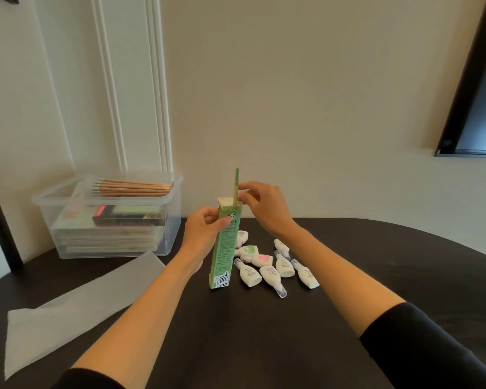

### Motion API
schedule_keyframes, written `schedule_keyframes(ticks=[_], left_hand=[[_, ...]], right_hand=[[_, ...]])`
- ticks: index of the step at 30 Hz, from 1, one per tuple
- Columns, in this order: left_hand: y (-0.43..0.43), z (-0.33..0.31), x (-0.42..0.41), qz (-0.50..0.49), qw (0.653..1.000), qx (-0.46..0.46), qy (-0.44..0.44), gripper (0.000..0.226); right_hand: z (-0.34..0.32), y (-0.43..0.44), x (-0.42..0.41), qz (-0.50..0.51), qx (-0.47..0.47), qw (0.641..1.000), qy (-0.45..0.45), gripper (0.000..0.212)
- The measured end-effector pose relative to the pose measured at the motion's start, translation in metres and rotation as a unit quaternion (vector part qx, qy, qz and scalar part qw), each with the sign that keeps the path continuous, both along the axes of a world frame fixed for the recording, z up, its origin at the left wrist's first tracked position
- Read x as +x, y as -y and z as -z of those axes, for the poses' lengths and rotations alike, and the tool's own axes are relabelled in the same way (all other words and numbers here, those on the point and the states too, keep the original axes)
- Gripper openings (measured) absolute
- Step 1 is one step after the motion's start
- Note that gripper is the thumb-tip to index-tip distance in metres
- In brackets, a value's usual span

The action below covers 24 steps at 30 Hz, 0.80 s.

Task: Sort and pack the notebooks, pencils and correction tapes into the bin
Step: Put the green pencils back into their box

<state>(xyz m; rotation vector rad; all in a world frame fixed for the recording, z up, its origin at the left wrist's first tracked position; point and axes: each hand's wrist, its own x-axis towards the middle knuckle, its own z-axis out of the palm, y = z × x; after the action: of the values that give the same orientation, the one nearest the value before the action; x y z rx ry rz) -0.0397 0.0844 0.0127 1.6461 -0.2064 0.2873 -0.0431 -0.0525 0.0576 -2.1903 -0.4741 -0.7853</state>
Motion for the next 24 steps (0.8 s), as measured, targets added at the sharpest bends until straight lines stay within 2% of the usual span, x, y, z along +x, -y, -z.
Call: schedule_keyframes(ticks=[5,10,13,16,21,24], left_hand=[[-0.003,-0.001,0.001,0.014,1.0,0.021,-0.002,0.009],[-0.004,-0.002,0.001,0.015,0.999,0.03,-0.003,0.01],[-0.004,-0.001,0.001,0.017,0.999,0.036,-0.002,0.01],[-0.003,-0.002,-0.001,0.016,0.999,0.044,-0.001,0.01],[0.0,-0.004,-0.002,0.005,0.998,0.07,0.007,0.01],[0.002,-0.005,-0.001,-0.005,0.997,0.077,0.006,0.009]], right_hand=[[0.003,-0.002,-0.003,-0.016,0.008,1.0,-0.001,0.049],[-0.008,-0.002,-0.001,-0.016,0.131,0.991,-0.014,0.018],[-0.013,-0.002,-0.002,-0.039,0.156,0.987,-0.025,0.02],[-0.018,-0.003,-0.002,-0.052,0.131,0.99,-0.026,0.025],[-0.021,-0.002,0.001,0.02,0.069,0.996,0.047,0.023],[-0.022,-0.005,0.001,0.022,0.05,0.998,0.043,0.024]])
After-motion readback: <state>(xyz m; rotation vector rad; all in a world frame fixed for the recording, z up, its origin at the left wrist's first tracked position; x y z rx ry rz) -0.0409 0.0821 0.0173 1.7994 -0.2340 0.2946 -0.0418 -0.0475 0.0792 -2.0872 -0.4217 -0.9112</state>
